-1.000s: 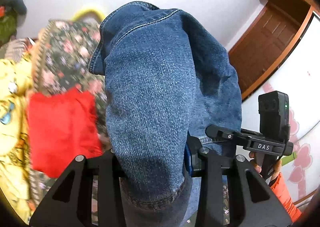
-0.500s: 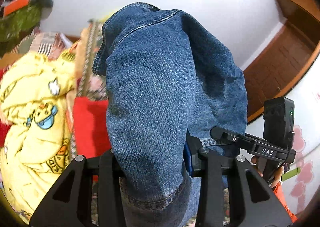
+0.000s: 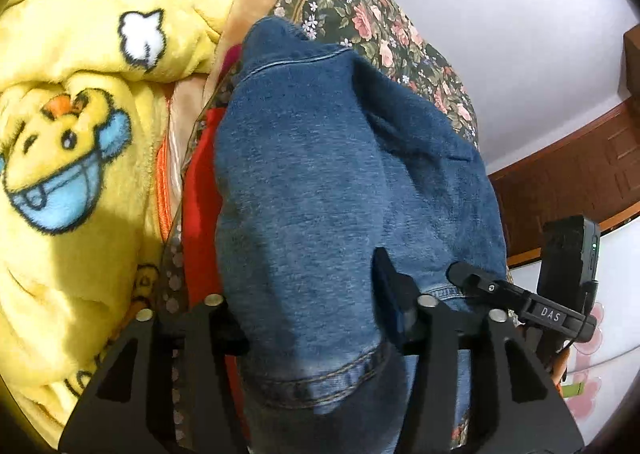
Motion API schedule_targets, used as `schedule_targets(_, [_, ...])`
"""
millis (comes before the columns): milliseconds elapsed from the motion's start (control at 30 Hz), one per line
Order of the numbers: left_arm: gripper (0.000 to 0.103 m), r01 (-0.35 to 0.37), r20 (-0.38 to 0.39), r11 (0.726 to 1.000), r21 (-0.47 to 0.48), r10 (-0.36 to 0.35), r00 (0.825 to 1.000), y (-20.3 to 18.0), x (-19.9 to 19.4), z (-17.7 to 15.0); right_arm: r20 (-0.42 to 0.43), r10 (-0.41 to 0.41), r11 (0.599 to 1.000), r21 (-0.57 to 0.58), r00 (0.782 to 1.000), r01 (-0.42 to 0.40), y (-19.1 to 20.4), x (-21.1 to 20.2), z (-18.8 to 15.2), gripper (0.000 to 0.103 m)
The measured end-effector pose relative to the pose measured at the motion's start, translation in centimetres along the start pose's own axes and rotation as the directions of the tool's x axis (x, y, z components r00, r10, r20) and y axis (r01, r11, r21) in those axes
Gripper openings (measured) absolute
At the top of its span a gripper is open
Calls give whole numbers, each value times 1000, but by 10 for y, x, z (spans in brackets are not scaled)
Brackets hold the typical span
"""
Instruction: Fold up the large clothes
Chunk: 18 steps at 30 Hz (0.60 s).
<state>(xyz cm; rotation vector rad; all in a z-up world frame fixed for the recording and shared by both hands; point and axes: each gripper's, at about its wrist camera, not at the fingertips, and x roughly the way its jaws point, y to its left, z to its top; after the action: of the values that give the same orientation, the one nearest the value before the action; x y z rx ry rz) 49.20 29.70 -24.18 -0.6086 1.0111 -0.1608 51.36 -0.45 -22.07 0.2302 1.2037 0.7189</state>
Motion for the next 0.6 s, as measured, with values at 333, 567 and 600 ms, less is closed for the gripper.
schedule_targets(333, [76,-248,134,948,199,224,965,-29,-54,-63,83,-255,956,-126,963,264,15,-45,-45,77])
schedule_targets(567, [80,-333,184,924,188,300,936,-34,-92,-127,116,-331,930,-130,936,345,18,-85,-89,77])
schedule_targets(600, [80,-348,182,918,189,315,931,-36,-95,-133,127,-329,930,-131,936,345,20,-93,-97,77])
